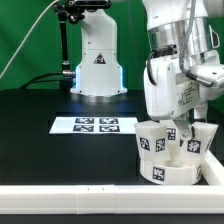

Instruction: Assemble stool

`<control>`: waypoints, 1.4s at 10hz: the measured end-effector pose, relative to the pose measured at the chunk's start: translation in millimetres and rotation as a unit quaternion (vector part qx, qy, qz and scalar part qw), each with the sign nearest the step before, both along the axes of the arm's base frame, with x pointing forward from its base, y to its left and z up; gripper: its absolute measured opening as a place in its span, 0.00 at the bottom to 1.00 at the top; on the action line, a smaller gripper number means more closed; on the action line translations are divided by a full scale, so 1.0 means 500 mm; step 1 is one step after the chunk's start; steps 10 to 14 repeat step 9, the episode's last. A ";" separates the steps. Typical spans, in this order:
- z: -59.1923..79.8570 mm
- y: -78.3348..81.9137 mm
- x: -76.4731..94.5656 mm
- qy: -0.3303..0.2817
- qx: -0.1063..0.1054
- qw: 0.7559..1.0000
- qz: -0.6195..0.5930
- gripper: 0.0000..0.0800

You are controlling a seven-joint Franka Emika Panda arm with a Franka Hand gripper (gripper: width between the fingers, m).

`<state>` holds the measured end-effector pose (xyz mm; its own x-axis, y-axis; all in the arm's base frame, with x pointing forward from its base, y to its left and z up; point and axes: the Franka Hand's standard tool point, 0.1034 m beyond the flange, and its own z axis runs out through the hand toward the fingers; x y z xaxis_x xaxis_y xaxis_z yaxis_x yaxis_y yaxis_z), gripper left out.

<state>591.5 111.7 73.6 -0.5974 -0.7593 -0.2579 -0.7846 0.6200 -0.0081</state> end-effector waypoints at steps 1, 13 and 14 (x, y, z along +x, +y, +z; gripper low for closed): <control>0.000 0.001 0.000 0.000 0.000 1.000 0.002 0.70; 0.055 0.025 0.007 -0.008 0.016 1.000 0.018 0.81; 0.055 0.025 0.007 -0.008 0.016 1.000 0.018 0.81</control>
Offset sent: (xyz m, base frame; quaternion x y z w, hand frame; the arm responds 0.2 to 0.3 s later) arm -0.0044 0.0117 0.0429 -0.0377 -0.0059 -0.0337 0.9987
